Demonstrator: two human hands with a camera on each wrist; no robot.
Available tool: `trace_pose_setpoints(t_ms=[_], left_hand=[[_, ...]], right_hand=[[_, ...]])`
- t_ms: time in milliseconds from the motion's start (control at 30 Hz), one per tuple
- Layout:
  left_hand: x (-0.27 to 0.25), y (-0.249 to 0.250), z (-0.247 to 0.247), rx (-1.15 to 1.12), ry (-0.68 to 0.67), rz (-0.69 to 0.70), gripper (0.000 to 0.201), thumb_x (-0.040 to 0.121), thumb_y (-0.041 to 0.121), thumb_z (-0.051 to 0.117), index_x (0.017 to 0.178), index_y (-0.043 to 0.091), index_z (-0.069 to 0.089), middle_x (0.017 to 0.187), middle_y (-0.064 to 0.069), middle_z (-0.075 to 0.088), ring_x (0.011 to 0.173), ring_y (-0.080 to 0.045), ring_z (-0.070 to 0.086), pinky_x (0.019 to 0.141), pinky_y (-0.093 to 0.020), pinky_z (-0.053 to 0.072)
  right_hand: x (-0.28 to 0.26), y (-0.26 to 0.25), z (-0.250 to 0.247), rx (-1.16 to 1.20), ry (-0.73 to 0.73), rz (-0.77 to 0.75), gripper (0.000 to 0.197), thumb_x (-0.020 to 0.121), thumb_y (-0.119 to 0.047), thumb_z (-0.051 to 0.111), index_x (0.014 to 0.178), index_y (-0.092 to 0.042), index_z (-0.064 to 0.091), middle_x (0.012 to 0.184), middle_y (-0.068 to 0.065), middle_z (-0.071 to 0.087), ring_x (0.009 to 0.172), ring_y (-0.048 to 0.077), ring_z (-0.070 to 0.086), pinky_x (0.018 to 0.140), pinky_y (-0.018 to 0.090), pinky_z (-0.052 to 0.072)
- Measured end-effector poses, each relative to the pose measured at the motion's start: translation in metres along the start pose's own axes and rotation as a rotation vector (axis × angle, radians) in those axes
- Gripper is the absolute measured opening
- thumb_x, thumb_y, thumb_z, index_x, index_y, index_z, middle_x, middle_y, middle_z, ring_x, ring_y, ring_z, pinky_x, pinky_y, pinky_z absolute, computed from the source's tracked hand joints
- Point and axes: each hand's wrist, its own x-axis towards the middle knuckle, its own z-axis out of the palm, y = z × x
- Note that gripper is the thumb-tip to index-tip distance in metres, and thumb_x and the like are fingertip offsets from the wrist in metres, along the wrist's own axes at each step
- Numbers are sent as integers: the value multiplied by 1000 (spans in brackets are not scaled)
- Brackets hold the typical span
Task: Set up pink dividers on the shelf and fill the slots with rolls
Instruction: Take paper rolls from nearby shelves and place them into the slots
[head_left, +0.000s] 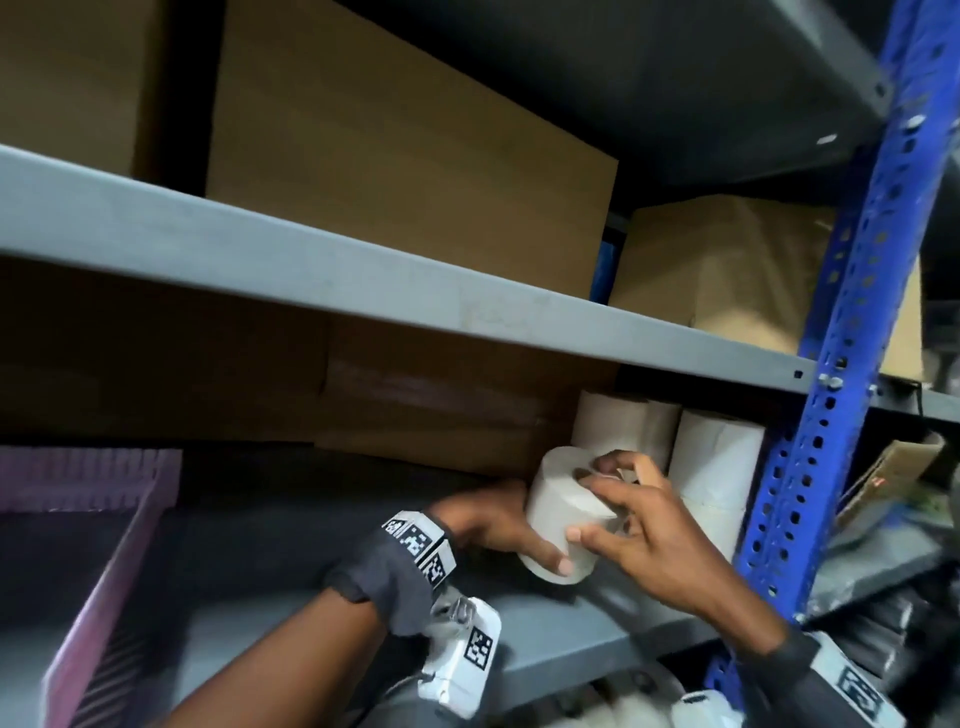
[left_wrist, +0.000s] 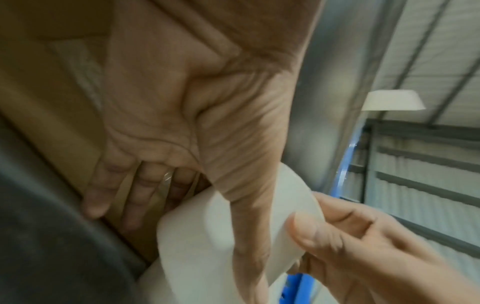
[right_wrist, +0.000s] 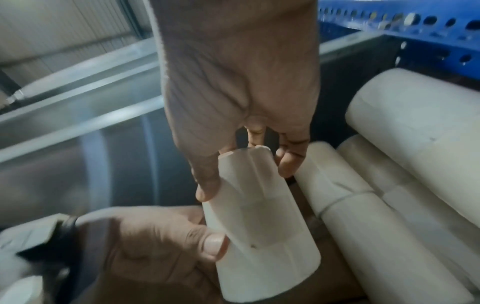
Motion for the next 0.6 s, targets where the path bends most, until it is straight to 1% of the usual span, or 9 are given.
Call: trace_pose_setpoints(t_ms=[67, 100, 200, 267, 367, 433, 500, 533, 600], left_hand=[[-26, 17, 11, 38, 31, 71, 61, 78, 15, 89, 132, 21, 62, 129, -3, 70, 120, -24, 65, 105, -40, 52], [-44, 24, 18, 68, 83, 96, 59, 76, 23, 90, 128, 28, 62, 125, 1, 71, 114, -21, 67, 100, -37, 55], [-96, 36, 43, 74, 265, 110, 62, 67, 51, 90, 118, 52, 54, 112, 20, 69, 101, 2, 66, 86, -27, 59], [-134, 38, 67, -5, 379, 89, 68, 62, 61, 87, 116, 61, 47, 113, 31, 64, 102, 13, 61, 84, -22, 59], [-184, 34, 105, -151, 520, 89, 67, 63, 57, 89, 113, 70, 46, 116, 37, 63, 103, 14, 62, 84, -26, 61], [-217, 29, 127, -174, 614, 78, 68, 65, 51, 90, 116, 68, 48, 118, 34, 65, 104, 9, 65, 83, -36, 62], [-249, 25, 144, -165, 710, 62, 75, 65, 45, 90, 125, 64, 49, 126, 32, 64, 112, 8, 63, 84, -37, 60], [-263, 23, 151, -155, 756, 47, 80, 66, 44, 90, 131, 61, 48, 131, 30, 62, 117, 7, 62, 86, -34, 58], [-294, 21, 162, -129, 832, 27, 86, 67, 41, 90, 140, 53, 46, 136, 24, 62, 122, 2, 62, 90, -34, 58]], right_hand=[[-17, -14, -17, 124, 29, -27, 52, 75, -41, 82, 122, -25, 69, 125, -20, 41, 122, 11, 49, 104, 36, 46], [-28, -23, -25, 192, 34, -44, 53, 72, -43, 81, 121, -24, 71, 125, -21, 43, 121, 9, 51, 103, 32, 47], [-61, -51, -42, 374, 26, -114, 52, 68, -43, 80, 117, -27, 73, 123, -20, 48, 110, 1, 58, 83, 13, 51], [-82, -71, -48, 445, -5, -148, 47, 67, -42, 80, 112, -31, 75, 124, -16, 50, 101, 2, 62, 74, 15, 54], [-109, -100, -47, 515, -98, -184, 43, 64, -42, 79, 107, -40, 76, 124, -16, 53, 104, 5, 63, 78, 22, 56], [-127, -121, -39, 550, -168, -214, 43, 62, -44, 80, 105, -42, 76, 122, -18, 54, 111, 4, 60, 83, 17, 53], [-143, -139, -31, 587, -237, -231, 43, 60, -47, 81, 103, -44, 76, 121, -20, 54, 112, -1, 59, 83, 8, 48], [-148, -148, -28, 573, -275, -228, 45, 60, -51, 81, 104, -46, 75, 122, -22, 53, 110, -2, 59, 83, 8, 47], [-158, -167, -20, 529, -341, -236, 49, 59, -64, 78, 105, -49, 73, 128, -25, 49, 109, -1, 59, 86, 18, 47]])
